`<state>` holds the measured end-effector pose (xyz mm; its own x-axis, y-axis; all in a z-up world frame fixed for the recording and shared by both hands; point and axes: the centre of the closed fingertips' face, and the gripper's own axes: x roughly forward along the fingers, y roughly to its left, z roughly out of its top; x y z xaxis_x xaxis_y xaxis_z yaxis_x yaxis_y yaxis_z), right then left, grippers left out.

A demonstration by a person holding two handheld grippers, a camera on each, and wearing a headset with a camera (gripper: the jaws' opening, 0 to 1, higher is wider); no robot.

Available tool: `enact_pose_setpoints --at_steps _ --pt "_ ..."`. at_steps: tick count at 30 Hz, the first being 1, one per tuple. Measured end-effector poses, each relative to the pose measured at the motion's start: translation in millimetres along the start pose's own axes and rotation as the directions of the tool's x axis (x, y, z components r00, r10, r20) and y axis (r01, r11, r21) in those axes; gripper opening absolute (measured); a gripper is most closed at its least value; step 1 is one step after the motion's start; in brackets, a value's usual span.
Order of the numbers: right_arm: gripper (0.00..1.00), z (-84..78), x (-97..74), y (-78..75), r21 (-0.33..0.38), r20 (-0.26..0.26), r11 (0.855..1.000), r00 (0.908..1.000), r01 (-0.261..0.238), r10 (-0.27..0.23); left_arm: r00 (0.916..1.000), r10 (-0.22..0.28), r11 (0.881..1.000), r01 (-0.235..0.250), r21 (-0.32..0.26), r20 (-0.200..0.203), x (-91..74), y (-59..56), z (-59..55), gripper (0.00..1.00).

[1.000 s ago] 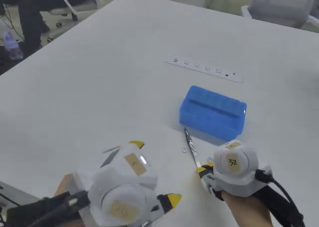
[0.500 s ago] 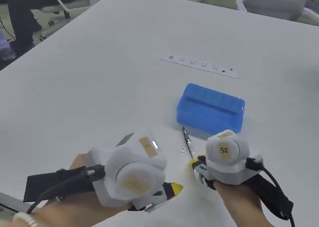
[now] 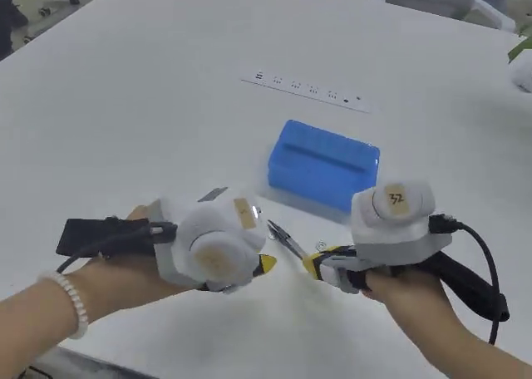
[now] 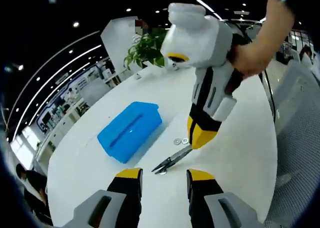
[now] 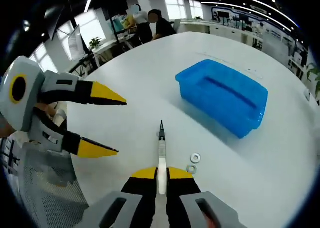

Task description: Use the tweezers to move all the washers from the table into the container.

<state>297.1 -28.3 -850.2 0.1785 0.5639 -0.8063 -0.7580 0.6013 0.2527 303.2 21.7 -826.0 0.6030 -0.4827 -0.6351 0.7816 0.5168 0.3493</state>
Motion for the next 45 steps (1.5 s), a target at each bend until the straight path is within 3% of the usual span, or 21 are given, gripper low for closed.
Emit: enact_pose_setpoints --at_steps 3,9,11,12,18,21,24,26,28,30,32,35,36,37,38,40,41,42,43,44,45 --pt "0.02 -7.0 -9.9 3.0 0.037 -0.036 0.999 0.9990 -0.026 0.027 0.9960 -0.064 0.997 0.067 0.033 -0.062 21.4 -13.3 -14.1 0.30" --pt "0.02 -16.1 -23.3 16.1 0.064 -0.061 0.995 0.9944 -0.082 0.086 0.9952 -0.097 0.987 0.098 0.125 -0.016 37.2 -30.2 -3.7 0.29" --pt "0.02 -18.7 -26.5 19.3 0.069 -0.067 0.993 0.9925 -0.098 0.103 0.9933 -0.115 0.979 0.110 0.174 0.016 39.2 -35.8 4.4 0.26" --pt "0.02 -19.9 -27.7 19.9 0.066 -0.067 0.993 0.9928 -0.095 0.100 0.9908 -0.135 0.972 0.130 0.196 0.012 39.9 -40.5 4.8 0.24" --pt "0.02 -18.7 -37.5 17.6 0.101 -0.047 0.988 0.9910 -0.121 0.126 0.9825 -0.184 0.955 0.171 0.244 0.031 39.6 -52.9 8.2 0.10" --pt "0.02 -16.2 -41.7 19.6 0.104 -0.035 0.986 0.9905 -0.129 0.133 0.9806 -0.194 0.953 0.182 0.242 0.026 38.2 -57.5 7.8 0.05" --pt "0.02 -13.3 -44.3 22.6 0.056 -0.011 0.989 0.9907 -0.135 0.135 0.9793 -0.199 0.960 0.188 0.206 0.035 35.2 -59.0 8.9 0.04" --pt "0.02 -0.5 -49.8 24.0 -0.005 0.081 0.992 0.9892 -0.122 0.122 0.9726 -0.229 0.966 0.222 0.130 0.043 31.7 -61.8 11.1 0.03" --pt "0.03 10.0 -58.2 28.1 -0.043 0.142 0.990 0.9801 -0.134 0.138 0.9580 -0.277 0.961 0.278 -0.005 0.075 27.1 -66.4 17.1 0.02" --pt "0.03 20.4 -67.1 24.0 -0.052 0.205 0.991 0.9701 -0.122 0.130 0.9493 -0.283 0.951 0.296 -0.089 0.137 21.9 -64.7 27.7 0.02" --pt "0.07 29.4 -78.4 22.8 -0.069 0.253 0.989 0.9567 -0.131 0.144 0.9418 -0.290 0.936 0.317 -0.157 0.169 15.6 -64.3 33.9 0.02" --pt "0.17 41.8 -96.0 23.8 -0.026 0.319 0.983 0.9307 -0.179 0.178 0.9382 -0.281 0.929 0.319 -0.187 0.201 9.7 -61.1 39.4 0.02" --pt "0.18 43.1 -100.4 22.4 -0.027 0.324 0.983 0.9290 -0.179 0.178 0.9404 -0.272 0.924 0.314 -0.216 0.204 7.9 -58.5 39.3 0.02" --pt "0.17 44.4 -106.1 20.7 -0.036 0.331 0.987 0.9304 -0.154 0.157 0.9483 -0.248 0.924 0.293 -0.245 0.197 8.1 -54.4 36.7 0.02" --pt "0.14 46.7 -109.5 20.7 -0.062 0.346 0.988 0.9258 -0.139 0.152 0.9492 -0.246 0.922 0.292 -0.256 0.197 7.5 -53.0 35.5 0.02" --pt "0.13 44.1 -111.1 26.4 -0.071 0.338 0.988 0.9283 -0.140 0.156 0.9486 -0.234 0.915 0.289 -0.282 0.213 4.7 -49.7 36.5 0.02" --pt "0.13 43.1 -109.1 34.6 -0.089 0.333 0.980 0.9219 -0.179 0.198 0.9438 -0.243 0.910 0.302 -0.284 0.225 2.7 -50.1 38.0 0.02" --pt "0.13 42.8 -105.5 37.5 -0.090 0.323 0.977 0.9227 -0.191 0.210 0.9397 -0.251 0.908 0.311 -0.280 0.233 1.1 -50.9 39.5 0.02" --pt "0.13 42.5 -101.9 40.4 -0.090 0.314 0.975 0.9232 -0.203 0.222 0.9176 -0.275 0.907 0.347 -0.238 0.287 -5.8 -53.4 50.4 0.02" --pt "0.13 44.8 -100.1 43.2 -0.111 0.319 0.971 0.9184 -0.210 0.235 0.9026 -0.305 0.901 0.377 -0.216 0.304 -9.6 -56.7 54.1 0.02" --pt "0.10 51.0 -99.9 50.6 -0.170 0.326 0.958 0.9043 -0.230 0.275 0.8873 -0.339 0.887 0.413 -0.209 0.312 -14.9 -60.9 57.4 0.02"
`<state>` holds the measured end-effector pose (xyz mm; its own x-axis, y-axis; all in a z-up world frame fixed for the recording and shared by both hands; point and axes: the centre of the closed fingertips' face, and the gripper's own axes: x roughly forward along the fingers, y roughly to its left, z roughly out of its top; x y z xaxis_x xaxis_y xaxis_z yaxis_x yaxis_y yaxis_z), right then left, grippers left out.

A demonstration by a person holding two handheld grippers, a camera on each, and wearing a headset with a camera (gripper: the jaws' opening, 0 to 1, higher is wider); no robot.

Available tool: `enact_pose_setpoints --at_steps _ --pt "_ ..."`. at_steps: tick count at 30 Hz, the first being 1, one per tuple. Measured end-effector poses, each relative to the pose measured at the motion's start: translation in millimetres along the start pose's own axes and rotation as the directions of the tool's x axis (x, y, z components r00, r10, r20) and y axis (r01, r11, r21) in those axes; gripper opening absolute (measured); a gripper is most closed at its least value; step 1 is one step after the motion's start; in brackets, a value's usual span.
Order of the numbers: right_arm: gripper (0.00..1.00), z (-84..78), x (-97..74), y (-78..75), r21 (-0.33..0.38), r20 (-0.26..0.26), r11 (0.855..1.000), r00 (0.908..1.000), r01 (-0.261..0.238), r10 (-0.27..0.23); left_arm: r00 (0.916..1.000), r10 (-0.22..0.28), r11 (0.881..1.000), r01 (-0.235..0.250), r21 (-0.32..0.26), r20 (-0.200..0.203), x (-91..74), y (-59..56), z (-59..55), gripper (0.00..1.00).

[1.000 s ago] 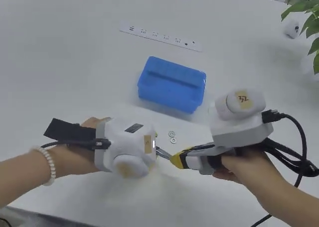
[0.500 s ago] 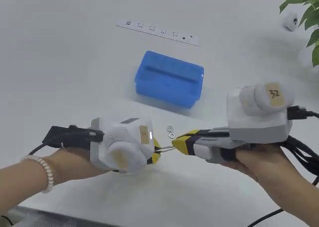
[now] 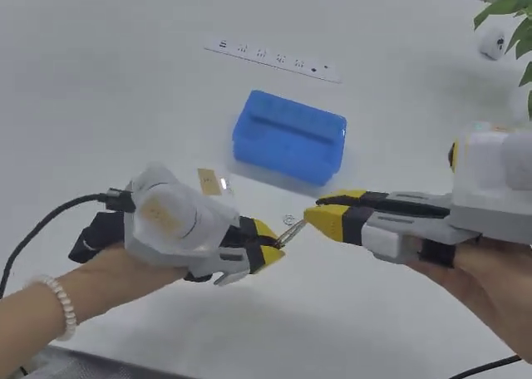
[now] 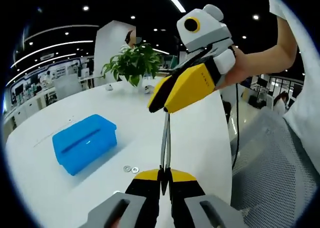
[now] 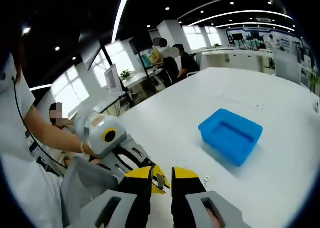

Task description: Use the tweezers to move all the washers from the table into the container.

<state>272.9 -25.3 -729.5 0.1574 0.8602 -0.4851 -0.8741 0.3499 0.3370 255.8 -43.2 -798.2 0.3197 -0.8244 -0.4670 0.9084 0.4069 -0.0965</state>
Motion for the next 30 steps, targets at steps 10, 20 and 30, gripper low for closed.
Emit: enact_pose_setpoints --at_steps 10,20,30 --pt "0.00 33.9 14.9 7.1 -0.081 0.029 0.995 0.9975 -0.062 0.064 0.9968 0.078 0.997 -0.078 -0.018 0.015 -15.6 20.6 17.4 0.07" --pt "0.00 40.4 43.0 -16.1 -0.168 0.042 0.983 0.9965 0.079 -0.073 0.9489 0.312 0.948 -0.308 0.075 -0.049 -4.5 65.6 -5.0 0.08" --pt "0.00 36.7 73.6 -44.9 -0.190 -0.011 0.976 0.9941 0.104 -0.108 0.9466 0.306 0.951 -0.309 -0.015 -0.102 -13.8 87.3 -28.1 0.14"
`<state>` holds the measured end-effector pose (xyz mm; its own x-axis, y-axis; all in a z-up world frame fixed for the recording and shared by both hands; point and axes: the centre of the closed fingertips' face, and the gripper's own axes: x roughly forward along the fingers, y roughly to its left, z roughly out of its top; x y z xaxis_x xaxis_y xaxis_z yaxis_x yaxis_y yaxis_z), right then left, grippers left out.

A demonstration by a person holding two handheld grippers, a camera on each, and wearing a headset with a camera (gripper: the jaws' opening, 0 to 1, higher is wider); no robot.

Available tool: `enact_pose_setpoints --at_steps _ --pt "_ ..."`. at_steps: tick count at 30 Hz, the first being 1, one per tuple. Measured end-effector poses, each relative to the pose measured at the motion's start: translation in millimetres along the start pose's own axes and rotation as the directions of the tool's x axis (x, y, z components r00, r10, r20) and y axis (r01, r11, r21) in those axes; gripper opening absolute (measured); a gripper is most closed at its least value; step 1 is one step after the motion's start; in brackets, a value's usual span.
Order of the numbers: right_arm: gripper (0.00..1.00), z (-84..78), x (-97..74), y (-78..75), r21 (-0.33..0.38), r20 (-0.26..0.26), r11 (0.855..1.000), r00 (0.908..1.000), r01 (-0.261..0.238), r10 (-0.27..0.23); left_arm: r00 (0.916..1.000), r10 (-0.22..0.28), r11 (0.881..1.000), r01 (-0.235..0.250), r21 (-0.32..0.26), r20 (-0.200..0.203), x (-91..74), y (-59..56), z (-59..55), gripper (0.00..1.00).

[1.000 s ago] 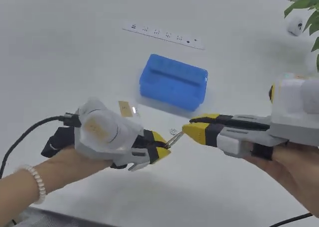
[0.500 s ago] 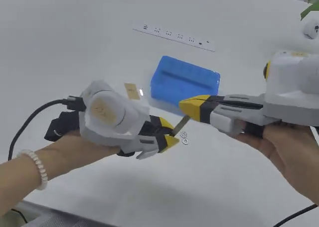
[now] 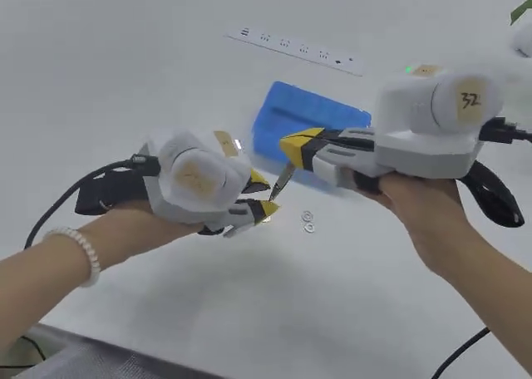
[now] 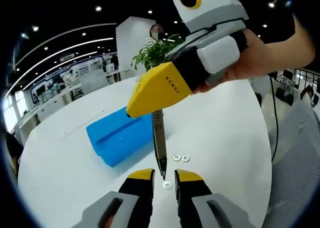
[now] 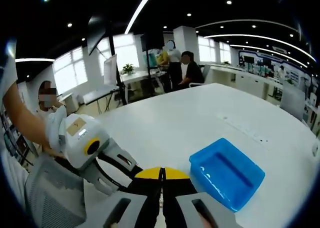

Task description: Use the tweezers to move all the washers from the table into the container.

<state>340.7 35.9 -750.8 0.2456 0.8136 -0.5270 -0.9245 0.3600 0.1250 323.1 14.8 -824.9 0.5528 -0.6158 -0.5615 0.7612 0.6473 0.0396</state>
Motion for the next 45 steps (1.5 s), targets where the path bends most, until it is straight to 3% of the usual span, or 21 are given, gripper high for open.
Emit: enact_pose_setpoints --at_steps 8,28,37,39,45 --pt "0.00 -13.1 5.6 -3.8 -0.047 -0.027 0.999 0.9996 0.006 -0.007 0.9997 -0.023 0.999 0.023 -0.043 0.004 -4.4 4.3 -5.5 0.25" --pt "0.00 -18.7 11.4 -4.0 -0.106 -0.042 0.994 0.9991 -0.007 0.003 0.9985 -0.052 0.999 0.051 -0.016 -0.021 6.2 4.4 -7.5 0.20" --pt "0.00 -23.3 13.3 0.8 -0.121 -0.060 0.992 0.9981 -0.019 0.012 0.9981 -0.054 0.998 0.054 -0.015 -0.028 8.2 3.7 -11.6 0.20" --pt "0.00 -24.5 12.7 2.6 -0.148 -0.067 0.989 0.9977 -0.022 0.012 0.9978 -0.057 0.998 0.057 -0.009 -0.034 8.6 2.9 -13.3 0.20" --pt "0.00 -28.0 9.0 7.0 -0.140 -0.063 0.990 0.9977 -0.034 0.025 0.9964 -0.071 0.997 0.072 0.021 -0.045 12.3 -0.4 -16.1 0.20"
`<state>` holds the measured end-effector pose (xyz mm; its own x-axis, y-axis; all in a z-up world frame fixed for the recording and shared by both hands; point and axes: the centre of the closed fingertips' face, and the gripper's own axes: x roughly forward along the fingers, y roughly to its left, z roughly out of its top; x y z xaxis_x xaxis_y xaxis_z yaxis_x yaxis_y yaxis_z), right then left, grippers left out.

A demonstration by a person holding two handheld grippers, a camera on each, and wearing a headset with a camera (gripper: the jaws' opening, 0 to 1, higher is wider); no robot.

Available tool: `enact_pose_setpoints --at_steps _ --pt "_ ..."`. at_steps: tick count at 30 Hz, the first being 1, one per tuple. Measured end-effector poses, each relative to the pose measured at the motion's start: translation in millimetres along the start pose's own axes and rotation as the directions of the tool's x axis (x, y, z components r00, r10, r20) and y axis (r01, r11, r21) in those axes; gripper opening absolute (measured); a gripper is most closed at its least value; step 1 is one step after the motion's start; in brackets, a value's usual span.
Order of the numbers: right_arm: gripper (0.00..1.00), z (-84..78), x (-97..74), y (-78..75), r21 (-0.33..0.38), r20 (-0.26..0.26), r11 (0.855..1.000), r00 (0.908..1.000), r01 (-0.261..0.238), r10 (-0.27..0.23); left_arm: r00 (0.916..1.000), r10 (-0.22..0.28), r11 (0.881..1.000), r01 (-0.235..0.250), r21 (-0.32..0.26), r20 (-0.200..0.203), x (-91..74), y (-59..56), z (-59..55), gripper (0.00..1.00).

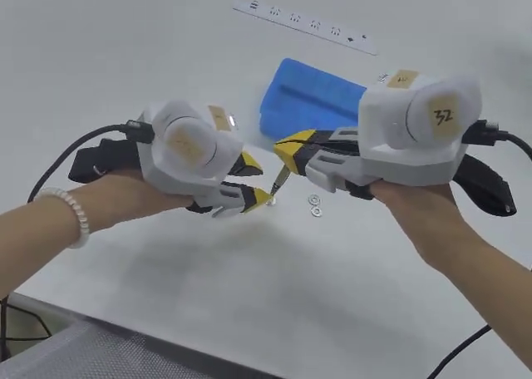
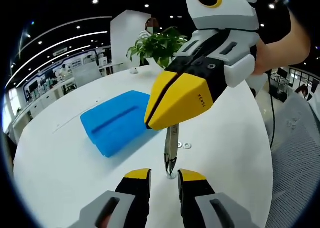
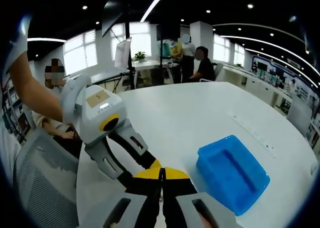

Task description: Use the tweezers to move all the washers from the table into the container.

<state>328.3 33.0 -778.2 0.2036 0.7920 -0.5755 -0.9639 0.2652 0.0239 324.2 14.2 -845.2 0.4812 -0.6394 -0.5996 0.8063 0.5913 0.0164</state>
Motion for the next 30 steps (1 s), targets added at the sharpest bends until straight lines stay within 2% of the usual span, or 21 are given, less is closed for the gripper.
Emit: enact_pose_setpoints --at_steps 5,6,8,10,12,14,15,16,19,22,25,26,28,30 --pt "0.00 -3.8 -4.8 -2.0 0.032 0.012 0.999 0.9999 0.001 -0.001 0.9991 -0.041 0.997 0.041 0.070 0.000 7.8 -2.6 3.5 0.19" --pt "0.00 -4.2 -5.1 -2.4 0.037 0.013 0.999 0.9999 0.000 0.000 0.9984 -0.055 0.994 0.053 0.093 0.017 10.3 -2.8 7.3 0.19" --pt "0.00 -5.1 -5.5 -2.3 0.043 0.011 0.999 0.9999 -0.002 0.002 0.9953 -0.095 0.987 0.092 0.131 0.017 14.7 -5.7 9.9 0.15" --pt "0.00 -6.4 -5.4 -2.4 0.037 0.009 0.999 0.9999 -0.006 0.006 0.9900 -0.141 0.972 0.136 0.193 0.013 18.5 -10.1 11.8 0.13" --pt "0.00 -6.5 -4.4 -1.2 0.031 0.004 0.999 0.9999 -0.014 0.013 0.9859 -0.168 0.964 0.164 0.207 -0.002 21.7 -11.8 10.8 0.12" --pt "0.00 -5.8 -2.9 0.4 0.022 0.002 1.000 0.9998 -0.022 0.022 0.9777 -0.209 0.945 0.207 0.253 -0.019 20.8 -15.7 9.3 0.09" --pt "0.00 -5.6 -2.6 1.3 0.018 0.000 0.999 0.9997 -0.026 0.026 0.9796 -0.200 0.945 0.198 0.259 -0.018 20.6 -13.6 9.7 0.09" --pt "0.00 -5.7 -2.5 1.7 0.015 -0.002 0.999 0.9995 -0.030 0.030 0.9751 -0.220 0.932 0.219 0.289 -0.028 19.2 -14.7 8.9 0.09" --pt "0.00 -5.4 -2.1 4.2 0.005 -0.001 0.999 0.9991 -0.043 0.043 0.9671 -0.251 0.919 0.251 0.302 -0.041 16.3 -14.7 7.0 0.08" --pt "0.00 -5.7 -1.8 4.6 0.007 -0.004 0.999 0.9990 -0.045 0.045 0.9626 -0.265 0.910 0.269 0.314 -0.057 15.5 -14.3 6.2 0.06" --pt "0.00 -5.9 -2.6 3.6 0.016 -0.007 0.999 0.9992 -0.038 0.038 0.9640 -0.258 0.911 0.265 0.315 -0.065 15.0 -14.5 5.9 0.05" --pt "0.00 -5.9 -2.7 3.4 0.022 -0.006 0.999 0.9993 -0.037 0.037 0.9660 -0.250 0.915 0.258 0.309 -0.066 14.9 -14.2 5.9 0.05" --pt "0.00 -5.5 -3.2 3.5 0.029 -0.004 0.999 0.9994 -0.034 0.035 0.9761 -0.209 0.936 0.217 0.278 -0.060 14.9 -12.1 6.5 0.04" --pt "0.00 -1.3 -5.3 4.2 0.026 0.005 0.999 0.9995 -0.032 0.032 0.9786 -0.197 0.940 0.206 0.272 -0.059 12.7 -13.0 9.6 0.04"
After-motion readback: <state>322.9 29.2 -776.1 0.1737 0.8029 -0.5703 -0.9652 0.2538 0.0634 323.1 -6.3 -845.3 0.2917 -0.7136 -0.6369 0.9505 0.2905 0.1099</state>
